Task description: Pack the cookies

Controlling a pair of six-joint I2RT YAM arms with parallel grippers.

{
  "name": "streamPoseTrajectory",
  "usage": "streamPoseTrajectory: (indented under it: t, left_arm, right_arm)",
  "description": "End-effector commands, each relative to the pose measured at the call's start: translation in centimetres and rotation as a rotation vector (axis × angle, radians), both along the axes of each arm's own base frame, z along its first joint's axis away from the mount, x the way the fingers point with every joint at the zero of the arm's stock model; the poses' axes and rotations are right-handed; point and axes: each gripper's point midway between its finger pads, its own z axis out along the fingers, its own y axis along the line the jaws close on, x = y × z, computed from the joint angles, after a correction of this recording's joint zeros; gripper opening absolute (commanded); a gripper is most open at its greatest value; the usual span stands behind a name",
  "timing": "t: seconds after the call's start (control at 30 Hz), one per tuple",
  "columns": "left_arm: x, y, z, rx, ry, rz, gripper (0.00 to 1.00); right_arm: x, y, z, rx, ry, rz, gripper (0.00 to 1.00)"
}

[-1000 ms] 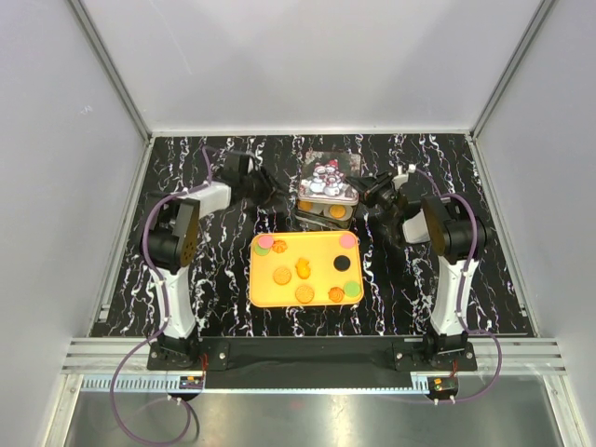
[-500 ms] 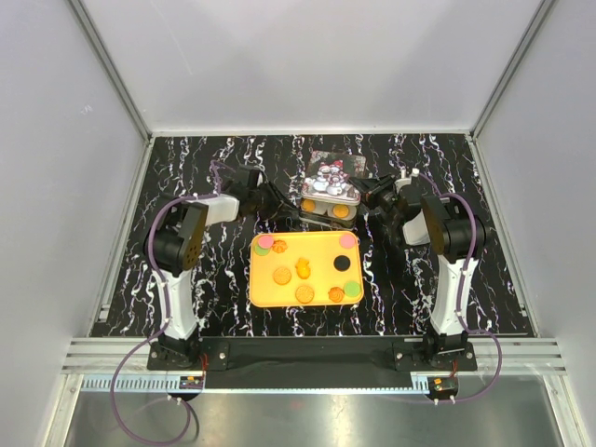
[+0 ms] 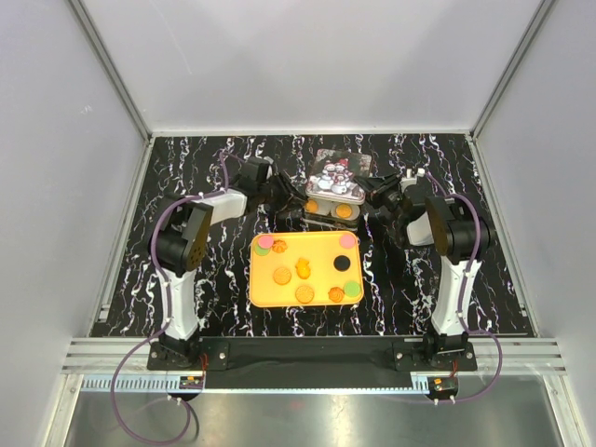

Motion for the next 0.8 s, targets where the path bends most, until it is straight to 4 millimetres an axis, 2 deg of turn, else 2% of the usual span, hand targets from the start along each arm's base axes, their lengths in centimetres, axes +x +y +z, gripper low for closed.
streamPoseTrajectory:
  t: [0.0,0.5,0.77]
  left_arm:
    - [0.0,-1.2,0.5,-0.049,-0.020,-0.024,0.36]
    - [-1.1,-2.6,2.4,-0.173,-0.056,-0.057,0.34]
    - [-2.4,-1.2,1.6,-0.123,-0.049,-0.111,0.29]
  right_arm:
    - [-0.4,-0.5,4.8,-0.006,-0.160,0.000,0.00]
    - [-0.8,-0.4,4.4,-0.013,-0.157,0.017,0.00]
    - [-0.8,-0.7,4.2,-0.023,-0.150,0.022,0.00]
